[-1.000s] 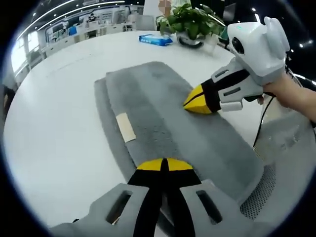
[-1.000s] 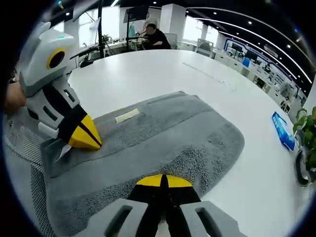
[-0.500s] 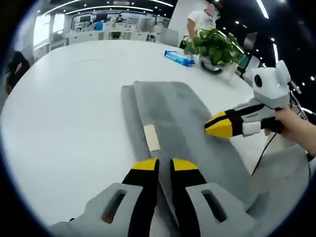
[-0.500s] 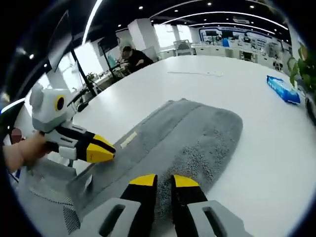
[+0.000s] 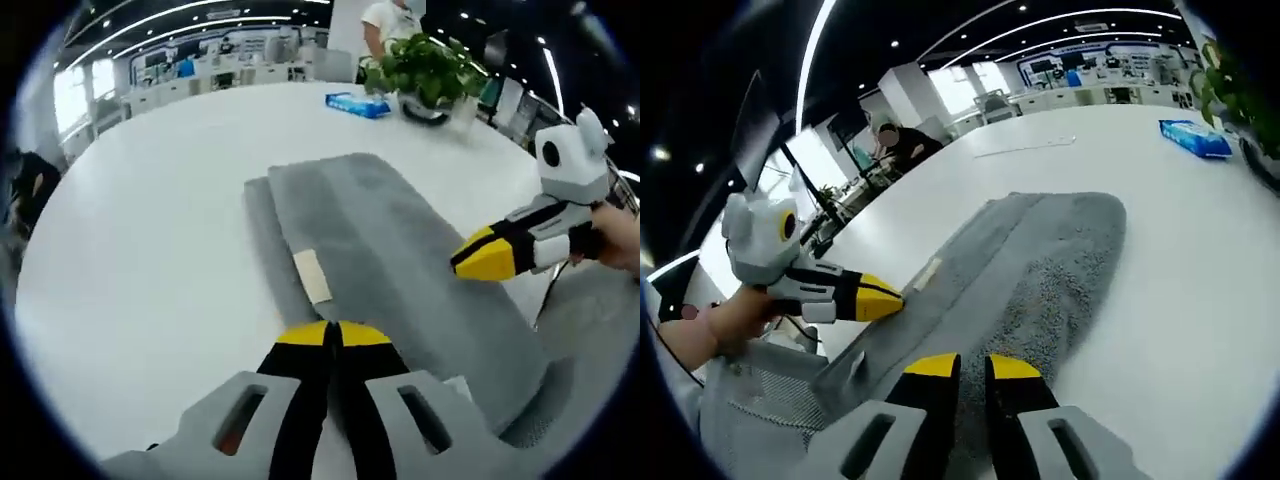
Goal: Open the folded towel by lifting each exposed corner and separating the folded layers until the towel lies flat within the target outline without major curled edges
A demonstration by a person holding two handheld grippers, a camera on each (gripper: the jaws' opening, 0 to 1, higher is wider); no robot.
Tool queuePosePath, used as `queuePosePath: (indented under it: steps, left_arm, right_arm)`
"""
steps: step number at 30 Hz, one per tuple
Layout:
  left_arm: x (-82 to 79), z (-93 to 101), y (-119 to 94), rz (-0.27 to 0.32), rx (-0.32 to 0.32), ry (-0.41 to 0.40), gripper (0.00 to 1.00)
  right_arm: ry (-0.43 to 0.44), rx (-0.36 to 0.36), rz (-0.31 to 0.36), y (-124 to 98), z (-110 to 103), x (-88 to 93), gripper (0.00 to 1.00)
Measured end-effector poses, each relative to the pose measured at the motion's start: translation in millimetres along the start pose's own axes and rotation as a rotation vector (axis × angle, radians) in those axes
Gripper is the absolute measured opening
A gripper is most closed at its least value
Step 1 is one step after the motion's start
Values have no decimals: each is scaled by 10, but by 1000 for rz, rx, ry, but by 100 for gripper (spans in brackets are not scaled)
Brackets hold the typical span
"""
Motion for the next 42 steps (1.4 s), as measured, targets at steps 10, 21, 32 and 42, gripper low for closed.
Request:
queuePosePath:
  steps: [10,21,32,42]
  left_arm:
    - [-299,409,32,71,27,395,1]
    - [-418,767,208,52,106,514,1]
    - [-411,959,231,35,87,746,1]
    - [-346,1034,264,23,102,869,1]
  right_arm:
    - [32,-6,6,17,35,41,6]
    - [87,-32,36,-12,92,25,6]
    - [144,-37,52,23,114,0,5]
    - [121,-37,51,92,143,15,0]
Point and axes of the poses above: the point that each gripper's makers call its tool centre point, and the gripper's own axes: y roughly forward along the fingers, z roughly to its right, x roughly out of its underside, the point moved 7 cm from there along -y, roughly backward along the fingers, and after that the axes turned 13 degrees about y, right-handed, at the moved point
